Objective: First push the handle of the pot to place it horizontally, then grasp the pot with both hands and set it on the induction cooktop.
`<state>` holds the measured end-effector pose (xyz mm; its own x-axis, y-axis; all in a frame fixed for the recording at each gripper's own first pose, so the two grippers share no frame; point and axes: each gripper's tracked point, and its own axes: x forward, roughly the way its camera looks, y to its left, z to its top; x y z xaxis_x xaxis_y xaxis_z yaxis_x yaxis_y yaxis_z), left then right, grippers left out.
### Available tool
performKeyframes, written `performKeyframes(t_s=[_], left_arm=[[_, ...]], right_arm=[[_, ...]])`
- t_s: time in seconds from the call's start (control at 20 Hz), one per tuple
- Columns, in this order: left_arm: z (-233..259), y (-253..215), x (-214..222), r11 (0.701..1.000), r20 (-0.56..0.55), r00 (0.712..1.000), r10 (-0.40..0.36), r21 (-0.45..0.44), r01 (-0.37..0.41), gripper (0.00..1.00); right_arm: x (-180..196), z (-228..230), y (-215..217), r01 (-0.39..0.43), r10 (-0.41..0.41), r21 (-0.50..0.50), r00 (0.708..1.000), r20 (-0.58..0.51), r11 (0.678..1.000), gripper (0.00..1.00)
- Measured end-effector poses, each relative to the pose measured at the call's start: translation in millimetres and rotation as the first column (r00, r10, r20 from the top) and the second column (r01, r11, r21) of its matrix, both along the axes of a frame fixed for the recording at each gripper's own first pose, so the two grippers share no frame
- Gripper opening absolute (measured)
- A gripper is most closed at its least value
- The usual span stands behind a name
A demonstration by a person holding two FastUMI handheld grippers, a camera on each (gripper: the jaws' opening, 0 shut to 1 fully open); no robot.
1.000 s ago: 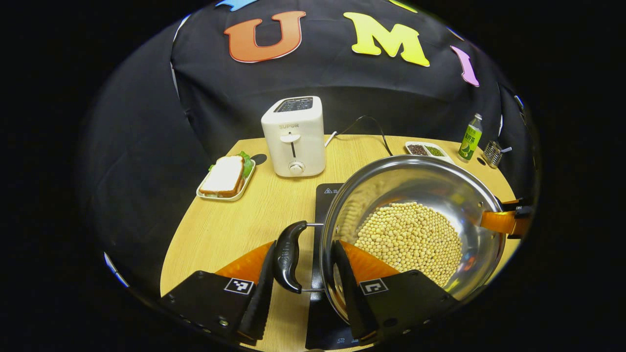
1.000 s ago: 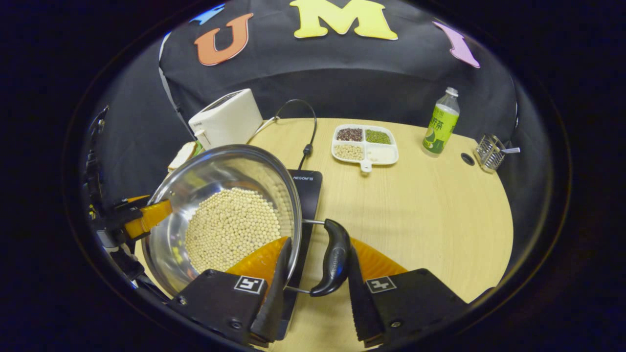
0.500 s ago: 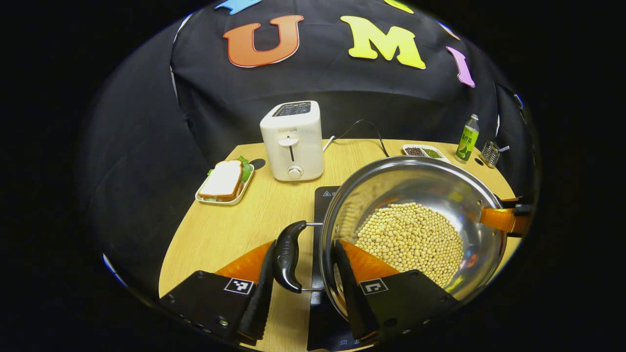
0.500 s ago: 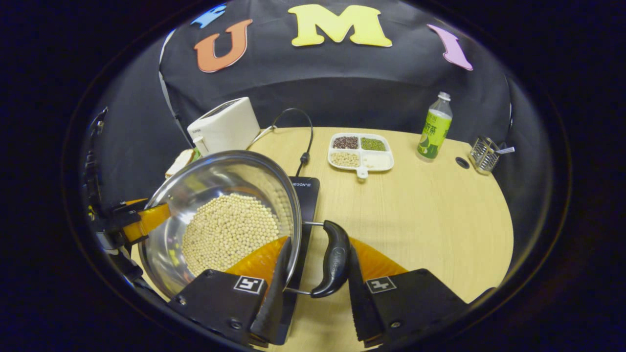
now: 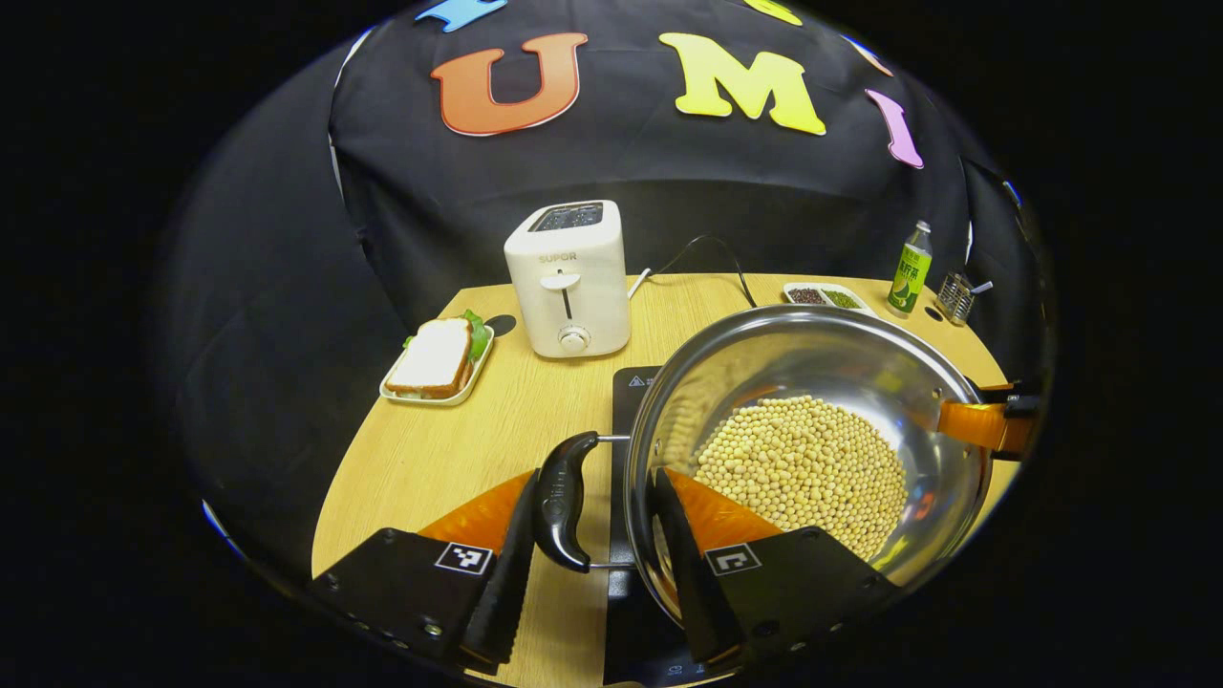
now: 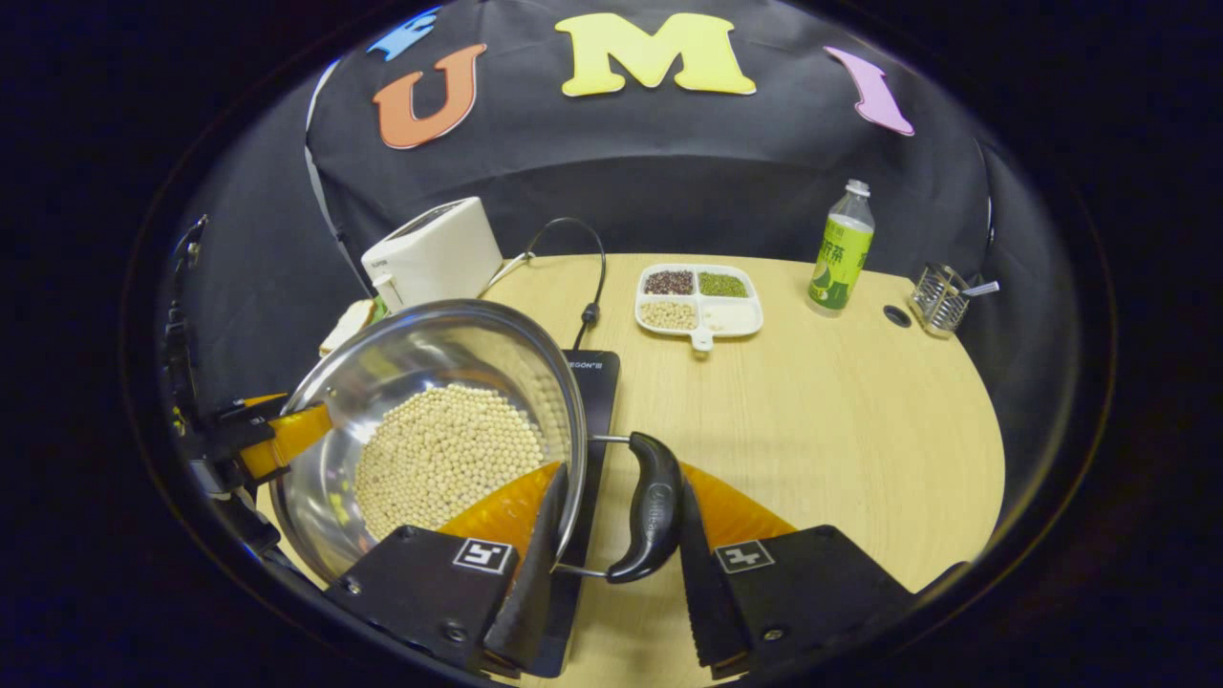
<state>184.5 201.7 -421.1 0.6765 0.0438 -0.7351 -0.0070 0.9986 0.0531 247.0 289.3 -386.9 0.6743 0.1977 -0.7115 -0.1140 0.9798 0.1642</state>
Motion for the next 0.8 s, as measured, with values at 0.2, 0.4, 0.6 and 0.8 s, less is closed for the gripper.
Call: performKeyframes(t_s=[0.2,0.4,0.6,0.8], left_arm=[[-9,-3,-5,0.999,-0.033,0.999,-0.015,0.03,0.016,0.74],[10,3,4,0.999,0.057,0.998,0.015,0.035,-0.017,0.92],[32,-2,5,0.999,0.128,0.992,0.014,0.042,-0.019,0.97],[55,-6,2,0.997,0.164,0.986,0.007,0.073,-0.02,0.97]], right_arm=[[2,1,-1,-0.015,0.015,-0.002,1.0,0.022,1.0,0.73],[11,22,-10,-0.003,0.006,-0.03,0.993,0.12,1.0,0.8],[7,44,-14,-0.021,0.032,-0.06,0.981,0.189,0.998,0.8],[-4,66,-16,-0.042,0.054,-0.059,0.973,0.226,0.997,0.8]])
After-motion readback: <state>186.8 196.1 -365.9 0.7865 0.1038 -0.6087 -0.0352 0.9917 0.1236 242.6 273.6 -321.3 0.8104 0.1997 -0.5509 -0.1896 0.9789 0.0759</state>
